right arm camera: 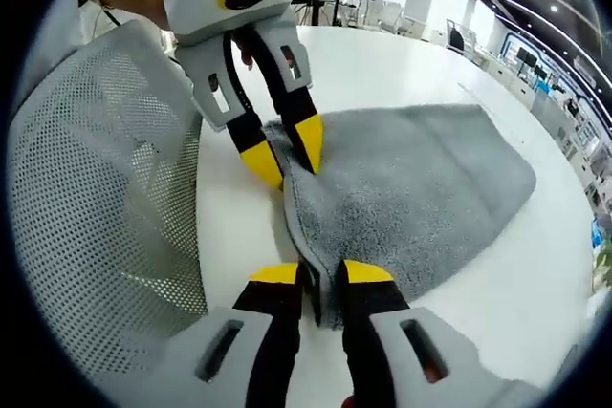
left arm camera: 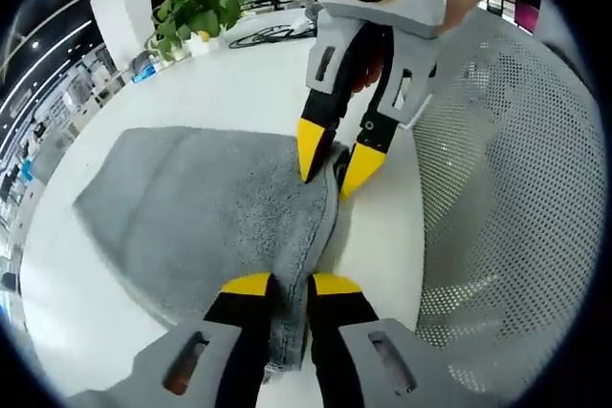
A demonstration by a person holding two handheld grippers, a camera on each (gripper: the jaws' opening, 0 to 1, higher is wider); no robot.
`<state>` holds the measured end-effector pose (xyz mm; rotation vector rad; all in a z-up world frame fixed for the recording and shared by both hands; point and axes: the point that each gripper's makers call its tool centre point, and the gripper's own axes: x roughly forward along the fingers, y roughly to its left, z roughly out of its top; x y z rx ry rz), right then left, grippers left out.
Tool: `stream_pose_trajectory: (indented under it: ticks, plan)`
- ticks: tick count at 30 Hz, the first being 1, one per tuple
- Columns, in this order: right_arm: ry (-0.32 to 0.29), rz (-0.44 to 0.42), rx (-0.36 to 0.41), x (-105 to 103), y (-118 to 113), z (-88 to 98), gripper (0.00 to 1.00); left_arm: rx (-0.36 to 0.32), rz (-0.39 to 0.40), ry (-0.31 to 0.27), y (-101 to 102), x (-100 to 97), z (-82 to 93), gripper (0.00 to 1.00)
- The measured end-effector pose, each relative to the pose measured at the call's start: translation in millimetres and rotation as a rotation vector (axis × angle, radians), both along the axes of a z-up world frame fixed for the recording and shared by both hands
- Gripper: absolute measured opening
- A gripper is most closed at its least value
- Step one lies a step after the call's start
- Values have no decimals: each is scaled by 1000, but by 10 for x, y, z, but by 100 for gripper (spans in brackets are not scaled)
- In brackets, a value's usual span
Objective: Fold the towel on the table until its edges align and the towel forms a compact rectangular stack.
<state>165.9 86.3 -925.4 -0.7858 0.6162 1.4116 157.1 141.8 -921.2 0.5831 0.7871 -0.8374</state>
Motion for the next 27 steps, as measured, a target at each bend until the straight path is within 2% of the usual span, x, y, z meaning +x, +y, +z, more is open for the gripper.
stream_pose_trajectory:
  ticks: [2,5,7,9,11,14,15,20,21,23,27]
  plan:
    - [-58,62,-24,18,-5,-16,12,-14,12,11,5,7,0,14]
    - [-119,89,-47,37,-9,-28,9,-39,25,18,11,21,1,11]
    - [-106,78,-45,36,10,-26,7,-56,38,24,14,38,9,10]
    - [-80,46,-43,49,12,-3,6,-69,50,31,13,54,13,9]
    - [-34,-3,-29,47,12,12,5,-108,100,60,12,58,11,8]
    - [37,-78,2,58,11,22,5,-117,104,60,19,64,16,7]
    - [82,-128,20,70,12,27,5,-118,106,60,16,59,22,7]
    - [149,-200,57,108,8,86,4,-125,107,65,23,60,34,7]
    - [177,-253,82,129,19,112,4,-124,107,58,27,66,54,7]
    - [202,-294,109,144,26,169,4,-114,102,33,34,80,93,6]
    - [231,-329,127,145,15,265,4,-112,104,1,36,86,160,6]
